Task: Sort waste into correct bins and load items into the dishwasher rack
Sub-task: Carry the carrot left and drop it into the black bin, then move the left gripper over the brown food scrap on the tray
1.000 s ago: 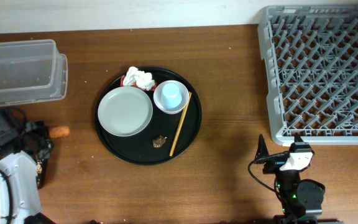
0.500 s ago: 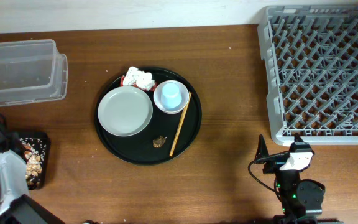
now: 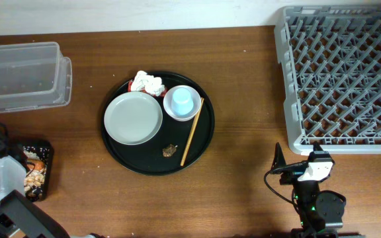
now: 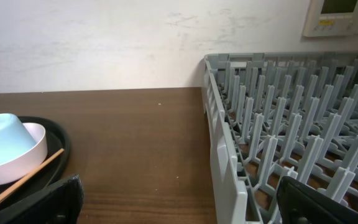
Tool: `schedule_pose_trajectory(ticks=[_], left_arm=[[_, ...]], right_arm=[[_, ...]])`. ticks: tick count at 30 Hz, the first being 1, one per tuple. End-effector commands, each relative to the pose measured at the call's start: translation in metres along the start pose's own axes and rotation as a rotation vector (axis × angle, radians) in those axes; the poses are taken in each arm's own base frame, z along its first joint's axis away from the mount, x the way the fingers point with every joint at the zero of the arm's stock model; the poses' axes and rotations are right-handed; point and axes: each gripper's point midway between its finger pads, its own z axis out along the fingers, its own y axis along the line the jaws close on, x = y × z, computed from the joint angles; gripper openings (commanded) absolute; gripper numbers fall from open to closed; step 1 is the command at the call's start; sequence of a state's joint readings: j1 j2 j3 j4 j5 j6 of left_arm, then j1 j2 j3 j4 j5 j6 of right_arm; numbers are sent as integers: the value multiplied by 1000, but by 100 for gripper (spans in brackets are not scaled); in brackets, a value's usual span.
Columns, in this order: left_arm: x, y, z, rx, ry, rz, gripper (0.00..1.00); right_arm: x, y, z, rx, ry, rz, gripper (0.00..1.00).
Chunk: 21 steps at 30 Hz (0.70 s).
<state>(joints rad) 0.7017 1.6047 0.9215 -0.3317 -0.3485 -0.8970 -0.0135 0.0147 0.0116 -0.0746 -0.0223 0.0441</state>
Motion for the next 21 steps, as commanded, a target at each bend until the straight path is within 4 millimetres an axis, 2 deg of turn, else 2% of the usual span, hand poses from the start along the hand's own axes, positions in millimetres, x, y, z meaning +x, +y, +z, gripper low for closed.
schedule_pose_trajectory(ticks=[1,2,5,6,7,8,9,11,12,13,14,15,17,18,19,21], left_arm=[[1,-4,-2,18,20,33,59],[4,-9,-7,54,47,32,63],[10,-44,-48,282,153,13,72],[13,-53,-66,360,194,12,75],[19,-64,-95,473,260,17,77],[29,-70,-122,565,338,27,82],[48,-70,-155,654,457,45,96],[84,-61,-191,697,632,86,99],[112,-55,-212,717,729,174,99],[135,-58,-228,786,755,334,99],[153,-60,-240,843,753,472,99],[186,-68,-269,1010,712,760,99],[219,-67,-297,1169,664,1033,99],[237,-62,-308,1226,647,1156,99],[251,-61,-312,1222,620,1222,99],[264,-63,-309,1179,537,1299,99]], right_arm=[[2,-3,0,16,2,-6,99],[2,-3,0,16,2,-6,98],[2,-3,0,16,2,-6,98],[2,-3,0,16,2,-6,98],[2,-3,0,16,2,-6,98],[2,-3,0,16,2,-6,99],[2,-3,0,16,2,-6,99],[2,-3,0,16,2,-6,98],[2,-3,0,16,2,-6,98],[2,-3,0,16,2,-6,98],[2,-3,0,16,2,-6,98],[2,-3,0,16,2,-6,98],[2,-3,0,16,2,-6,98],[2,-3,0,16,2,-6,98],[2,-3,0,16,2,-6,98],[2,-3,0,16,2,-6,98]])
